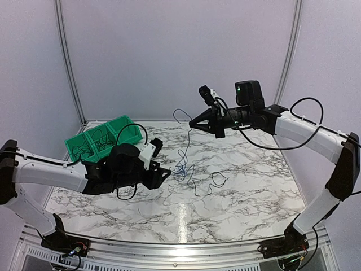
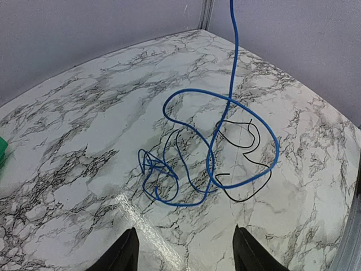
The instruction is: Untangle the cables
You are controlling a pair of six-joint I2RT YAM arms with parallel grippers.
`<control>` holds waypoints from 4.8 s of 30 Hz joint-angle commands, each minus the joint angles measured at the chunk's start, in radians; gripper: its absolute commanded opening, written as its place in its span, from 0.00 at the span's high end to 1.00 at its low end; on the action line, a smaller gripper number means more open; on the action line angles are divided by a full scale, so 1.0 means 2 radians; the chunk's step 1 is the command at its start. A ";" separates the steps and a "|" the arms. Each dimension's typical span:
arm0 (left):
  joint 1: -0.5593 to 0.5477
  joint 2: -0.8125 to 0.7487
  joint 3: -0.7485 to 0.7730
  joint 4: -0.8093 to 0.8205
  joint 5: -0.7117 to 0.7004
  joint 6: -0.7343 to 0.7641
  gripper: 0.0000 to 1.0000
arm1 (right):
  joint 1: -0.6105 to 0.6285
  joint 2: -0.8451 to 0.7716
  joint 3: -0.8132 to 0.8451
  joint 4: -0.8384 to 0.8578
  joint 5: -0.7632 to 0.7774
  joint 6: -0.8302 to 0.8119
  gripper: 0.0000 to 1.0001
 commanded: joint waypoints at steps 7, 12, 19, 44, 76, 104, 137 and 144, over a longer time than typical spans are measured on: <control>-0.003 0.046 -0.078 0.261 0.019 -0.006 0.42 | 0.015 -0.013 0.064 -0.041 -0.013 0.018 1.00; -0.004 0.096 -0.075 0.339 0.026 0.002 0.41 | 0.023 -0.002 0.090 -0.054 -0.008 0.021 1.00; -0.006 0.163 -0.056 0.424 0.033 -0.010 0.41 | 0.035 0.008 0.105 -0.064 0.005 0.016 1.00; -0.008 0.254 -0.073 0.638 0.049 -0.171 1.00 | 0.040 -0.001 0.096 -0.068 0.017 0.004 1.00; -0.005 0.275 -0.210 0.671 -0.076 -0.241 1.00 | -0.060 -0.031 0.303 -0.139 0.176 -0.007 1.00; -0.039 0.044 -0.107 0.359 -0.114 0.081 0.42 | 0.020 0.012 0.190 -0.079 0.097 0.031 1.00; -0.024 0.166 0.081 0.299 -0.080 0.132 0.85 | 0.047 0.020 0.170 -0.070 0.094 0.040 1.00; -0.021 0.170 0.086 0.293 -0.080 0.127 0.87 | 0.046 0.024 0.170 -0.068 0.089 0.044 1.00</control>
